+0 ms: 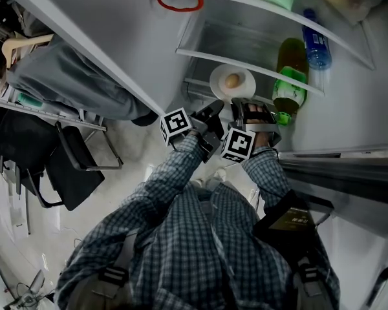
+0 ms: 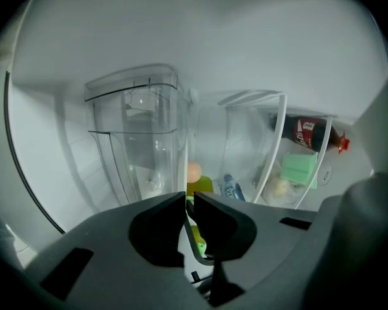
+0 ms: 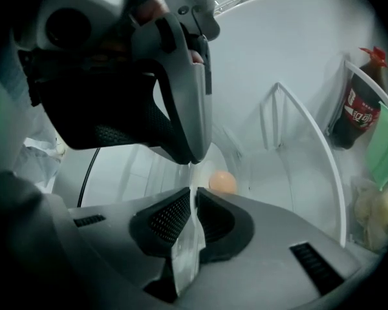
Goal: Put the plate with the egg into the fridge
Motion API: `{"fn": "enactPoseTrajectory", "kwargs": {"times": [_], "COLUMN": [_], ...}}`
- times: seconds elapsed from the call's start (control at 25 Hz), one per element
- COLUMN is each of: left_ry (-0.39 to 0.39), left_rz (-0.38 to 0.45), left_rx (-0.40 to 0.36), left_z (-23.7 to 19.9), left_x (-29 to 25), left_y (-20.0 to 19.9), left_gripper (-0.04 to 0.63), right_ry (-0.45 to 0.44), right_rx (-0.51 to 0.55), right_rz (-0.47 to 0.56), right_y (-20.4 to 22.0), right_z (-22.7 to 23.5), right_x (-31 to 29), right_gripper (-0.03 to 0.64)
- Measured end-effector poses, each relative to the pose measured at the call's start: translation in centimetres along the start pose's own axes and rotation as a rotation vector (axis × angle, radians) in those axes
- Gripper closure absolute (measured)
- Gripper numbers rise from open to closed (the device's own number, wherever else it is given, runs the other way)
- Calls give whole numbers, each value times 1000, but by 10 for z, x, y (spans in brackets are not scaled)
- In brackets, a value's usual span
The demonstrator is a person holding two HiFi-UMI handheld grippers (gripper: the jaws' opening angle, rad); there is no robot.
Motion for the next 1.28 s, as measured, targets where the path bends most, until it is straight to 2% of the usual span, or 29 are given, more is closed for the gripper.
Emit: {"fn": "enactPoseTrajectory", "kwargs": {"times": [0.2, 0.44, 0.6, 0.8, 1.04, 1.28], "left_ry": [3, 17, 29, 17, 31, 28], "left_rz": [-6, -11, -19, -26, -54, -52], "left_rx": [11, 11, 15, 10, -83, -214], "left_z": [-2, 0, 2, 3, 14, 24], "left_x": [2, 1, -1, 1, 4, 14], "left_y": [8, 9, 11, 12, 15, 14], "left_gripper": [574, 574, 574, 574, 574, 577], "right_ry": [4, -4, -10, -12, 8, -2], "right_rx": [-7, -88, -105, -128, -178, -258], "right_rz": [2, 34, 35, 41, 48, 47], "right_y": [1, 4, 6, 8, 9, 13], "right_z": [1, 2, 1, -1, -2, -5], "right_x": [-2, 0, 2, 5, 17, 31], "right_gripper": [580, 578, 577, 538, 538, 540]}}
Point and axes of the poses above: the fingertips, and each gripper's own axes: x backward along the fingers, z to its right, y out of its underside, the point moved 10 cm from there along x, backward along the fingers, and after that the axes turned 2 degrees about y, right-handed, at the moved point
